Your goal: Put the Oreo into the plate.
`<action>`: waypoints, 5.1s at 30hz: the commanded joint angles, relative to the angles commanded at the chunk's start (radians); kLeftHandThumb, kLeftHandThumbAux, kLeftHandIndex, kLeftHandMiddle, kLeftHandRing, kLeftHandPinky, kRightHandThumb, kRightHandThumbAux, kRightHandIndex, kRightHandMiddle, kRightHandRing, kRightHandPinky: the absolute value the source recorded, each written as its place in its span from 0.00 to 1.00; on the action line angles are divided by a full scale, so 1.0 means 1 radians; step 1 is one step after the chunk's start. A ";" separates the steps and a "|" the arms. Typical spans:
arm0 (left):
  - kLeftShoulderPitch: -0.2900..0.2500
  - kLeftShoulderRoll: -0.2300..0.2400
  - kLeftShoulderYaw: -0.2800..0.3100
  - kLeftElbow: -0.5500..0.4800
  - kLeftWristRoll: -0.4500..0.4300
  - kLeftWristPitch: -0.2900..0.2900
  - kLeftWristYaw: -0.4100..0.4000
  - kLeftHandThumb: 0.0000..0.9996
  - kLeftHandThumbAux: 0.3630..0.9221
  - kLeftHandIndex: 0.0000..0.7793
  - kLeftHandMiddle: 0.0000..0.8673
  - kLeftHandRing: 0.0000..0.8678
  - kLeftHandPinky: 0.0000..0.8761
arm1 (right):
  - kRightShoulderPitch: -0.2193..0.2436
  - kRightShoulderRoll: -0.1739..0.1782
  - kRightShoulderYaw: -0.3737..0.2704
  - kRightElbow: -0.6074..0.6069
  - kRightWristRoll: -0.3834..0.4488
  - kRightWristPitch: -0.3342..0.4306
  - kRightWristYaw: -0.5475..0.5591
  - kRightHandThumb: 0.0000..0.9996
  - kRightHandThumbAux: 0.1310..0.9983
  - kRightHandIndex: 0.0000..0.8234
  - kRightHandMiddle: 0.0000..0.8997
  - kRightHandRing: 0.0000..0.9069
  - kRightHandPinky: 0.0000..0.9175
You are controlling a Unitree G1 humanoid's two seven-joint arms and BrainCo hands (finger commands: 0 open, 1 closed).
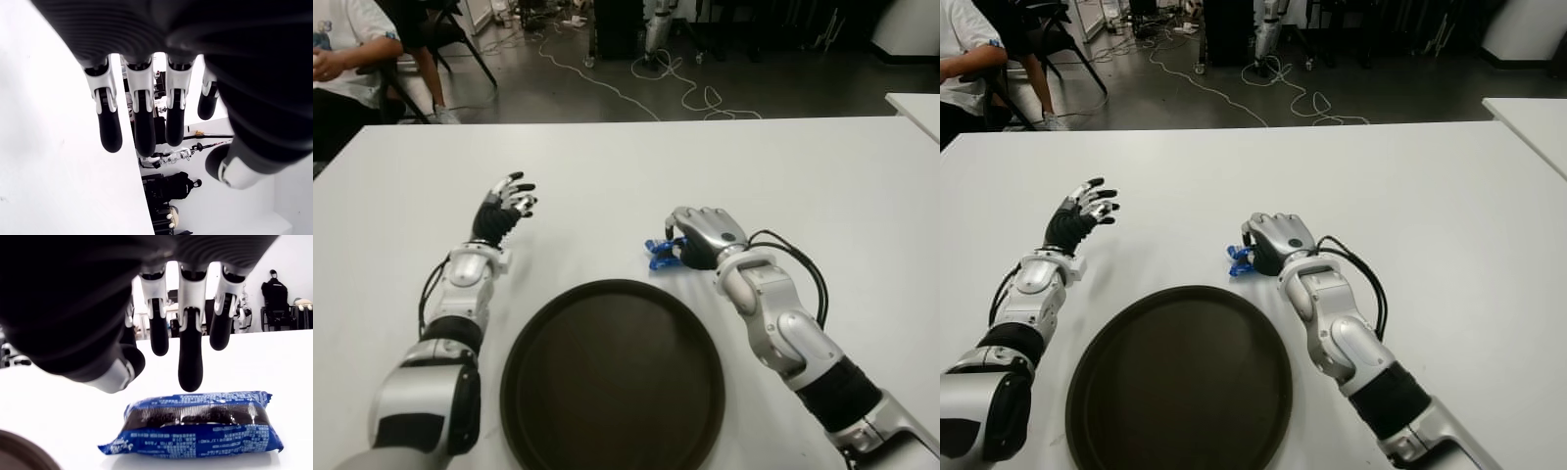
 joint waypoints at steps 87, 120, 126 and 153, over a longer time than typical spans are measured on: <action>0.002 0.004 0.003 -0.001 -0.006 0.004 -0.019 0.27 0.44 0.19 0.27 0.32 0.37 | -0.165 -0.014 0.037 0.273 0.015 -0.024 0.234 0.00 0.81 0.10 0.09 0.08 0.07; 0.007 -0.003 0.000 -0.014 -0.005 0.001 -0.012 0.28 0.50 0.19 0.27 0.31 0.37 | -0.160 0.007 0.034 0.308 0.069 -0.011 0.208 0.00 0.81 0.11 0.12 0.10 0.08; 0.008 -0.003 -0.001 -0.017 -0.006 0.005 -0.012 0.29 0.51 0.20 0.27 0.30 0.36 | -0.154 0.004 0.038 0.302 0.069 -0.012 0.184 0.00 0.77 0.16 0.17 0.17 0.14; 0.013 -0.002 -0.009 -0.033 -0.001 0.010 -0.003 0.27 0.47 0.18 0.27 0.30 0.35 | -0.125 -0.037 0.037 0.284 0.074 -0.101 0.075 0.38 0.72 0.64 0.68 0.68 0.67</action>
